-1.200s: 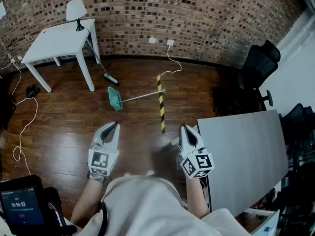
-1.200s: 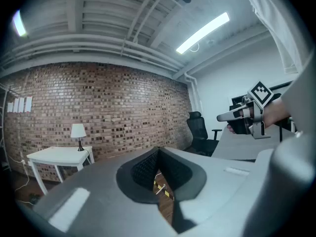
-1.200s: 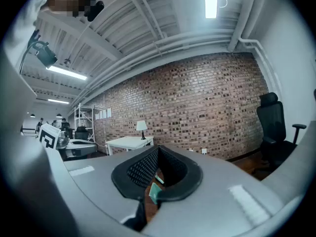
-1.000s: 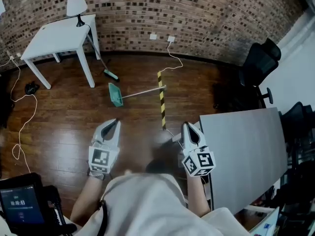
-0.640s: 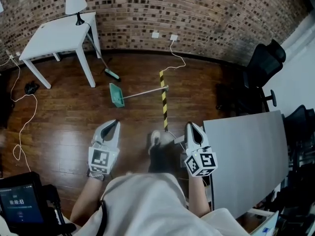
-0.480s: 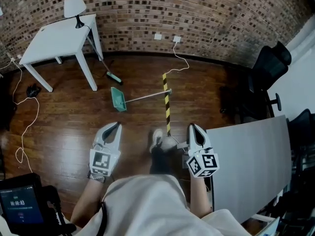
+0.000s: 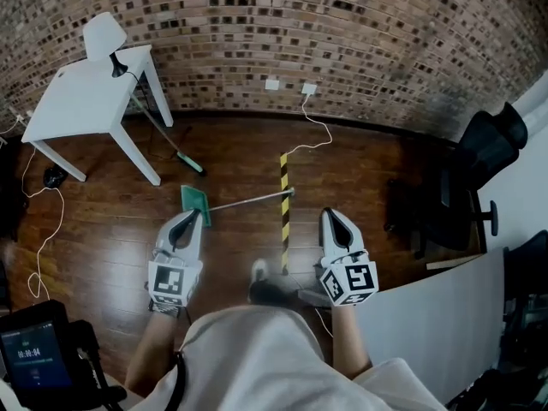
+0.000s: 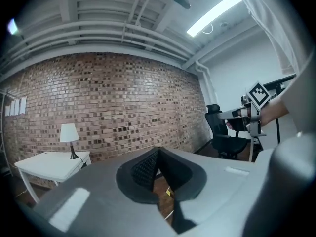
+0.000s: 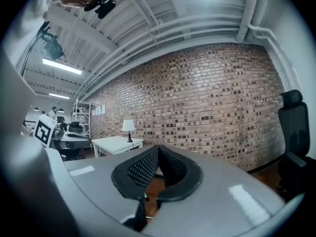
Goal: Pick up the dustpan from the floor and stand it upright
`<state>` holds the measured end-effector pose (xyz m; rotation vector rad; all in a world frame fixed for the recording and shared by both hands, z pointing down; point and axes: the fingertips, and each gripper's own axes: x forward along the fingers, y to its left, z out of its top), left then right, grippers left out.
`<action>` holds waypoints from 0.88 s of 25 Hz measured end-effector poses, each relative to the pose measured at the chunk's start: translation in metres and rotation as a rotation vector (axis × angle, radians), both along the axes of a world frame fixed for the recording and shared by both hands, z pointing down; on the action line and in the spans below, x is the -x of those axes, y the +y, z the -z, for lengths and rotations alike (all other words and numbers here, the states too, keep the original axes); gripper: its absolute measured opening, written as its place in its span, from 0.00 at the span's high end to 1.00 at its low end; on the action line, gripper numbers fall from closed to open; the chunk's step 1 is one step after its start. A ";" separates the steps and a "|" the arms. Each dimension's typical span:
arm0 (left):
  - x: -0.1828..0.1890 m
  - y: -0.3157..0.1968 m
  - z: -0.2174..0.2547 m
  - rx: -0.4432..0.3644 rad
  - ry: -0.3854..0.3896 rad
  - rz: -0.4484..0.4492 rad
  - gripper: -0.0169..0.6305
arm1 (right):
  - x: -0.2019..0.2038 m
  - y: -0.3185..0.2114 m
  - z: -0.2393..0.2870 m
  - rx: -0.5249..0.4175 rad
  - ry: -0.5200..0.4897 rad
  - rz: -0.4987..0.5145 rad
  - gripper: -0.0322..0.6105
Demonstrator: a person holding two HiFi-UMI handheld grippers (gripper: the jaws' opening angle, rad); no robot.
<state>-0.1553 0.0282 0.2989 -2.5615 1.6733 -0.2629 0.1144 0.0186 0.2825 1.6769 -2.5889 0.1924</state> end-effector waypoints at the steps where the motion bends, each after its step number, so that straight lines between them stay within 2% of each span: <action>1: -0.004 -0.017 0.004 0.001 0.000 0.011 0.97 | -0.006 -0.018 0.003 0.001 0.001 0.006 0.93; 5: -0.009 -0.070 0.015 0.011 -0.022 0.038 0.97 | -0.024 -0.077 0.012 0.005 -0.001 0.016 0.93; 8: -0.013 -0.091 0.012 0.030 -0.031 0.042 0.97 | -0.029 -0.102 0.011 0.006 0.008 0.026 0.93; 15: -0.022 -0.111 0.003 0.051 -0.046 0.007 0.97 | -0.031 -0.114 -0.004 0.043 -0.017 0.003 0.93; 22: -0.017 -0.121 -0.006 0.060 -0.044 -0.024 0.97 | -0.039 -0.120 -0.006 0.028 -0.005 -0.069 0.93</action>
